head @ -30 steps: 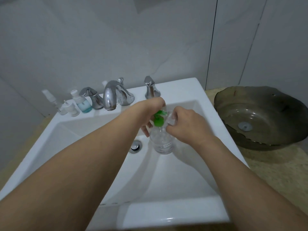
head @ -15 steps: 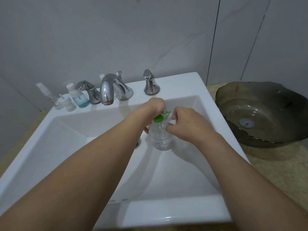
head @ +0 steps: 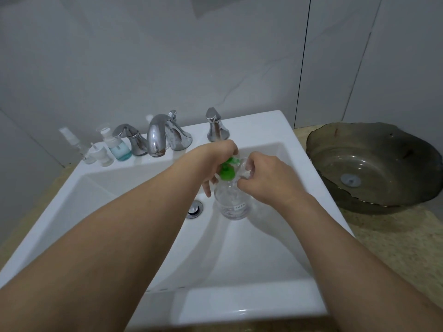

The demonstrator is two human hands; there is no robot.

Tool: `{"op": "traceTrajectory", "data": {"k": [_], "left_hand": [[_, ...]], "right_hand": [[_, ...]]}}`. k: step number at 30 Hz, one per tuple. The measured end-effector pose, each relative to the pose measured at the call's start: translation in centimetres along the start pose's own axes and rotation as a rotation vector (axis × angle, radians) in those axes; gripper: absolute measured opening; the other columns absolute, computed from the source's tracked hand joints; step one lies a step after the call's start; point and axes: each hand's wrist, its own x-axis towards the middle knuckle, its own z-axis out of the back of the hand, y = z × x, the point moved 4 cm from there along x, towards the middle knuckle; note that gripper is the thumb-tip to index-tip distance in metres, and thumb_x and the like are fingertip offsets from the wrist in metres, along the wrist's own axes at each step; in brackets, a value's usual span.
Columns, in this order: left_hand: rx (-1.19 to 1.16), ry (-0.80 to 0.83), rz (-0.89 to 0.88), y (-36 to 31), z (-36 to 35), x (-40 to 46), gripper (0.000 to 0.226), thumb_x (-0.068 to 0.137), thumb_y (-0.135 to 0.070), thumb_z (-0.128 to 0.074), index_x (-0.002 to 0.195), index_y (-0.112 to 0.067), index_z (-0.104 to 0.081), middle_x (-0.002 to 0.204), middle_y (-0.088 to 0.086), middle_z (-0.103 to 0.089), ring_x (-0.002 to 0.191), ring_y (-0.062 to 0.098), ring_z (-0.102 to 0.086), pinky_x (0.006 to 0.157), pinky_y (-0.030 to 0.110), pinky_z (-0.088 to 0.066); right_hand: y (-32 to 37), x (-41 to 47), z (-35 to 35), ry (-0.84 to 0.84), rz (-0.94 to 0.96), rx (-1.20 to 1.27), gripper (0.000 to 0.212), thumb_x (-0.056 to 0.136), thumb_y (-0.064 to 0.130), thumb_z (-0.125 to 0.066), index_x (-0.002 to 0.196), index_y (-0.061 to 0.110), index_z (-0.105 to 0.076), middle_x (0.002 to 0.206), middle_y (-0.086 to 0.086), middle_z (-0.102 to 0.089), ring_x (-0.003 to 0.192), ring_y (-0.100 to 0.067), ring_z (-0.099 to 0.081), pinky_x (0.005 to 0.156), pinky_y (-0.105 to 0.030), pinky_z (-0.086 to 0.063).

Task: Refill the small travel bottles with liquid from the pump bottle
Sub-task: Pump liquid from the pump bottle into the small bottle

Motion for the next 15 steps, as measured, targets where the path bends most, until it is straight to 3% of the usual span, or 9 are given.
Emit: {"op": "traceTrajectory", "data": {"k": [7,15], "left_hand": [[0.036,-0.103,-0.033,0.3,-0.4,1.5,0.033,0.093,-0.019,-0.039,0.110,-0.004,-0.063,0.117,0.018,-0.064,0.102,0.041,-0.060,0.083,0.068,-0.054],[0.045,-0.126,-0.039,0.7,-0.8,2.0,0.034,0.090,-0.017,-0.041,0.110,-0.003,-0.064,0.117,0.020,-0.064,0.102,0.043,-0.061,0.081,0.068,-0.054]], "right_hand": [[0.0,-0.1,-0.3,0.041,-0.024,-0.022,0.028,0.077,0.038,-0.063,0.095,0.020,-0.052,0.094,0.001,-0.062,0.084,-0.024,-0.057,0.065,-0.031,-0.041],[-0.2,0.0,-0.6,0.086,-0.050,-0.035,0.027,0.076,0.038,-0.063,0.094,0.020,-0.053,0.093,0.002,-0.061,0.083,-0.023,-0.057,0.062,-0.030,-0.038]]}}
